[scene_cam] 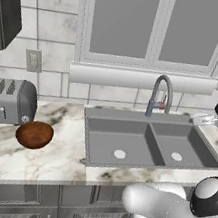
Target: Rinse each bowl for a few seconds and place them down in the sink or on the counter.
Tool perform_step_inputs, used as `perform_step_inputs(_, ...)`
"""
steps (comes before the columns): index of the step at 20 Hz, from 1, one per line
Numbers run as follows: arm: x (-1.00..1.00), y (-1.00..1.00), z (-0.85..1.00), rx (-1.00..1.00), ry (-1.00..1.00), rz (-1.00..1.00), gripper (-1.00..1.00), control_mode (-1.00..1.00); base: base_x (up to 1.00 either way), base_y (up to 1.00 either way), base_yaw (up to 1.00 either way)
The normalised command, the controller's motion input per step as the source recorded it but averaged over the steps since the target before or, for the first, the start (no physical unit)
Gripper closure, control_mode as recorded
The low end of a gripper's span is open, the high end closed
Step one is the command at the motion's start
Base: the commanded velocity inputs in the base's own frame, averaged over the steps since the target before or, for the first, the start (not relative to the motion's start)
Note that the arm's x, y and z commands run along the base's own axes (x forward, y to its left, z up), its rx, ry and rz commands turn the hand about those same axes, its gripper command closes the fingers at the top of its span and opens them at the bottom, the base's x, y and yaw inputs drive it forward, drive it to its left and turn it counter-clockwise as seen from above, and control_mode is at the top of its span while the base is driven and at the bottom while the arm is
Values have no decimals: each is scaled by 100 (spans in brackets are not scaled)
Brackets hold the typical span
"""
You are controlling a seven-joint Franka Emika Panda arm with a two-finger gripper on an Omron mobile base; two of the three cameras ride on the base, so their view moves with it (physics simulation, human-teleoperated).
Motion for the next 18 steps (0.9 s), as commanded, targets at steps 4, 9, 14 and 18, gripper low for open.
perform_step_inputs(4,15,0,-2,1,-17,4,-100,-100,0,0,0)
perform_step_inputs(9,19,0,-2,1,-17,4,-100,-100,0,0,0)
perform_step_inputs(14,21,0,-1,2,-15,5,-100,-100,0,0,0)
perform_step_inputs(18,24,-1,0,4,-10,6,-100,-100,0,0,0)
